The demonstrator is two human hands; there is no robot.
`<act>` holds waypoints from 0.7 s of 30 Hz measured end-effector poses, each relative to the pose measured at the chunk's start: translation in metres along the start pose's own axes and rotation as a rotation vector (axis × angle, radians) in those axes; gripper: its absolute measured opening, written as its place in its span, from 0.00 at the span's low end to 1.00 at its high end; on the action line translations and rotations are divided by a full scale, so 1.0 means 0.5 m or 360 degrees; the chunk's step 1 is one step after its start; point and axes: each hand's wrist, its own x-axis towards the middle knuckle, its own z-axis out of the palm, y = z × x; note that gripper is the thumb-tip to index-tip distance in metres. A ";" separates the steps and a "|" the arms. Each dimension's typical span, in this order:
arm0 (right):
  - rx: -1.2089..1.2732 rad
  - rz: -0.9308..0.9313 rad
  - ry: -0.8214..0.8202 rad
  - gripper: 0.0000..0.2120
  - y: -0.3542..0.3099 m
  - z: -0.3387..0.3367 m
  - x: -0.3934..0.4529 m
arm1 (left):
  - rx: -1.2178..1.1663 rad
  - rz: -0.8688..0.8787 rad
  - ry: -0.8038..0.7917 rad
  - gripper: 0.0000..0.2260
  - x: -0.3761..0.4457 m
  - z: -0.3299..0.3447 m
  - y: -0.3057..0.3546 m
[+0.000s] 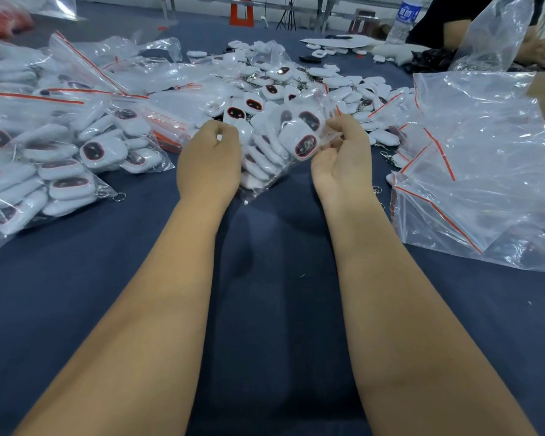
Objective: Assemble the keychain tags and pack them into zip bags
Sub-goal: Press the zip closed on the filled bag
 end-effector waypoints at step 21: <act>-0.0247 0.0340 -0.0244 0.15 0.014 -0.002 -0.013 | -0.0567 -0.0313 -0.0868 0.16 0.009 -0.012 0.010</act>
